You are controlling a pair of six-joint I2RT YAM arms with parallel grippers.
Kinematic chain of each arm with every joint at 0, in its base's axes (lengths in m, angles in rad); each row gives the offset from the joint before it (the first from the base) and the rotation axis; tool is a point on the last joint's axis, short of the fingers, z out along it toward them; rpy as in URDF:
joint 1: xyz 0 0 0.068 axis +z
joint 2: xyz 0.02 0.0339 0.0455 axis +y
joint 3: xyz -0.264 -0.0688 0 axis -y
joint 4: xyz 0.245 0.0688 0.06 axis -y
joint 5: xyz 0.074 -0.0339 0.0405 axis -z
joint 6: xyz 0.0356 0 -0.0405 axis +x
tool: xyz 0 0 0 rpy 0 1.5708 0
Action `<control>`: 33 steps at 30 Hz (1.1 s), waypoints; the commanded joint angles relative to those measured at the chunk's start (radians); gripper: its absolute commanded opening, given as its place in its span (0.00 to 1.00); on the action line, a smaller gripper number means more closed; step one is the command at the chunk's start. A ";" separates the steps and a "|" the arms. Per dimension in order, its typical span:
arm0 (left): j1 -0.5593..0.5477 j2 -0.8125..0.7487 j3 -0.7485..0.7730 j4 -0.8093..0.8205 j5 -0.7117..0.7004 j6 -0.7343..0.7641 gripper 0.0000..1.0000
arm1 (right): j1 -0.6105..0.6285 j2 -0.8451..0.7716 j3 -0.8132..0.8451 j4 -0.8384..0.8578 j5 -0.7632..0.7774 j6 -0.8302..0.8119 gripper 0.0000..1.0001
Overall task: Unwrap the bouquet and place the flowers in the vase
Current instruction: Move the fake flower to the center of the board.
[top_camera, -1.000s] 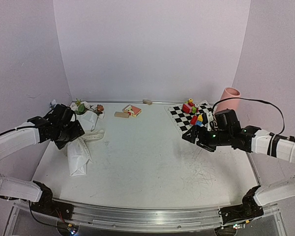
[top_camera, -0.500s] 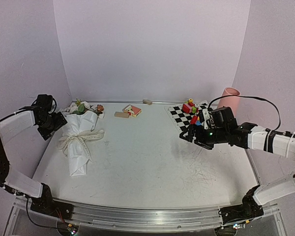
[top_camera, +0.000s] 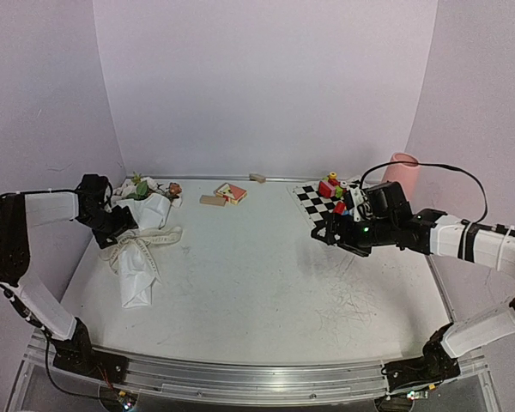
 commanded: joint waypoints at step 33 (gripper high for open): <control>-0.494 0.214 0.028 0.222 0.266 -0.135 0.71 | 0.010 0.009 0.019 -0.001 0.081 0.074 0.98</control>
